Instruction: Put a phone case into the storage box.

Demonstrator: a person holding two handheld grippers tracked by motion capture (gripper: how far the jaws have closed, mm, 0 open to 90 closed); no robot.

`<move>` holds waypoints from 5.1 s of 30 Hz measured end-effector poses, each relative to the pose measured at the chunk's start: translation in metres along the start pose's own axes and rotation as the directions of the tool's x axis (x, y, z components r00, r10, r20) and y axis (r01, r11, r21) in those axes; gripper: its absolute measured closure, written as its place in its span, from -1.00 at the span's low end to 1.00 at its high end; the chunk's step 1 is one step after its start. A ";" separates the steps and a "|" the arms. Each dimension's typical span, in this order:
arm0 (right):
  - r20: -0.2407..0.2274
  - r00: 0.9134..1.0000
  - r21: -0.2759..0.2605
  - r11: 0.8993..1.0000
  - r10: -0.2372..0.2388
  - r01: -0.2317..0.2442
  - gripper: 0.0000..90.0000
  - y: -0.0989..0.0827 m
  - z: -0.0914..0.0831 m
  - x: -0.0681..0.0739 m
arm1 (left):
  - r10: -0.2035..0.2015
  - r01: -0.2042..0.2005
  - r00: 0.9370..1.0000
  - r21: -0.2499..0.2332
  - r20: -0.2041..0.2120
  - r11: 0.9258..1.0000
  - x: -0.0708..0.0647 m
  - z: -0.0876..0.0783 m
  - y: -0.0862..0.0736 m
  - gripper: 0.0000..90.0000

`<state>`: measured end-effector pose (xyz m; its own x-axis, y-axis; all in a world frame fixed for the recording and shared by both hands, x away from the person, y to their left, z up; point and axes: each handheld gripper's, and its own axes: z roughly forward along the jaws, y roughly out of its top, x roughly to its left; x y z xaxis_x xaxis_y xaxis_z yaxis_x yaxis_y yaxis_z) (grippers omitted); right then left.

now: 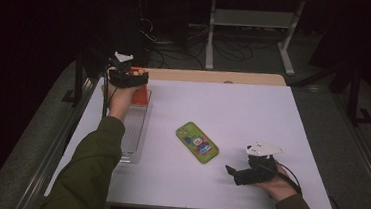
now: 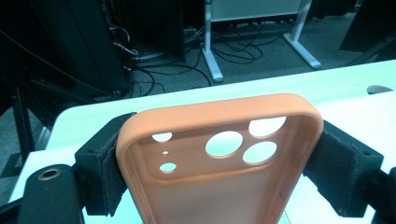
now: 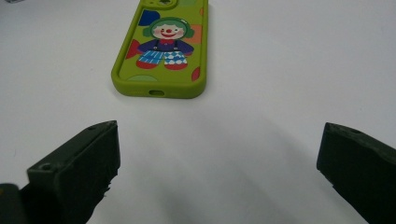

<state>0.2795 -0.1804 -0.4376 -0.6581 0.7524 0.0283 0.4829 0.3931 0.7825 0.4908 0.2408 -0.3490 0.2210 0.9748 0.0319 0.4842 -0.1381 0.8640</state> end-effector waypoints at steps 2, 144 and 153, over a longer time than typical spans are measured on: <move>0.000 1.000 -0.002 1.000 0.009 -0.009 -1.00 0.000 0.000 0.001 | 0.002 -0.002 1.000 0.002 -0.002 1.000 0.000 0.002 -0.001 -0.64; -0.028 0.999 0.074 0.997 0.027 -0.024 -1.00 0.062 0.020 0.004 | 0.268 -0.368 0.649 -0.014 0.712 0.930 -0.097 -0.108 -0.098 -0.95; -0.049 0.999 0.137 0.990 -0.003 0.010 -1.00 0.092 0.043 0.010 | 0.250 -0.343 0.650 -0.016 0.718 0.939 -0.095 -0.109 -0.097 -0.95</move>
<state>0.3425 -0.1142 -0.3926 -0.6872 0.7242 0.0569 0.5514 0.4691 0.6899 0.3300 0.1808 -0.3811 0.8721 0.4733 -0.1238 0.3651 -0.4611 0.8088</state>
